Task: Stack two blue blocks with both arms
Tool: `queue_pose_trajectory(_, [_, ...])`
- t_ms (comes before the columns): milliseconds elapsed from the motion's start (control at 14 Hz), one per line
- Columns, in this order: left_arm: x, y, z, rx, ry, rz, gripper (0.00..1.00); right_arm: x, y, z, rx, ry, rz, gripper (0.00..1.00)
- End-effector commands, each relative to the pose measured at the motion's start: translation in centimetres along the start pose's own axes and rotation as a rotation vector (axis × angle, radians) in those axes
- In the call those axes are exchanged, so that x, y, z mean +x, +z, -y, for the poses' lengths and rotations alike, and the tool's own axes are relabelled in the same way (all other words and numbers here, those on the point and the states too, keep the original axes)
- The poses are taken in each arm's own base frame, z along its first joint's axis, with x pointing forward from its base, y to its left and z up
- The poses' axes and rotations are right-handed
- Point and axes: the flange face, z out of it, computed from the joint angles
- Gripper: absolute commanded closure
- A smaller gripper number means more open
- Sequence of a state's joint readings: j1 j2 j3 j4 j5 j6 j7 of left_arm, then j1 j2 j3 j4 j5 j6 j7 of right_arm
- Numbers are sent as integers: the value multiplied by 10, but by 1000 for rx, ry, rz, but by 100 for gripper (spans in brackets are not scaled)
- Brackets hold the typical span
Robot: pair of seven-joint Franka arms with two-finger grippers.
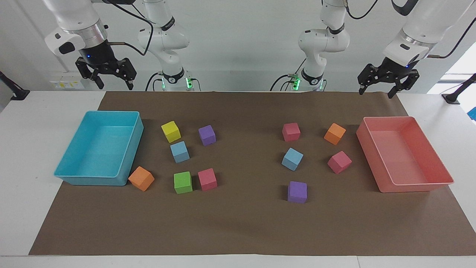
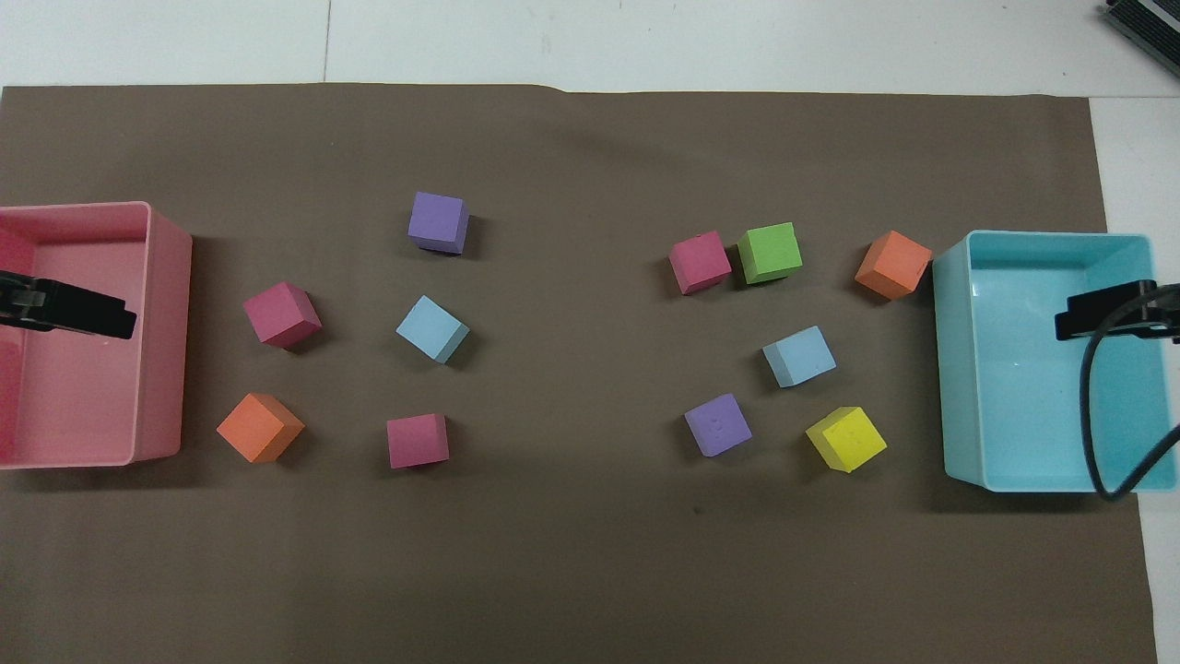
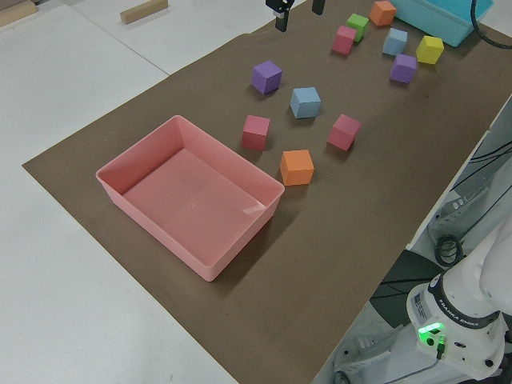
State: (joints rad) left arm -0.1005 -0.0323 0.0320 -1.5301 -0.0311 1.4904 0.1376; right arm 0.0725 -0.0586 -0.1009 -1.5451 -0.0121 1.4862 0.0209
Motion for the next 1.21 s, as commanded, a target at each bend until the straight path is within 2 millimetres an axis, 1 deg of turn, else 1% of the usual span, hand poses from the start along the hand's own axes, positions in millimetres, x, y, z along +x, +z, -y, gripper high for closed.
queue_pose_trajectory(0, [-9, -2, 2, 6, -1, 4, 0, -3, 1, 3, -4, 14, -11, 0])
queue_pose_trajectory(500, [-9, -2, 2, 6, -1, 4, 0, -4, 4, 3, -2, 11, -2, 0])
queue_pose_trajectory(571, [-9, -2, 2, 6, -1, 4, 0, -5, 2, 4, -2, 9, -6, 0])
queue_pose_trajectory(714, [-9, -2, 2, 6, -1, 4, 0, -6, 5, 4, -2, 7, 1, 0])
queue_pose_trajectory(1143, [-9, -2, 2, 6, -1, 4, 0, -7, 4, 4, -1, 9, -2, 0])
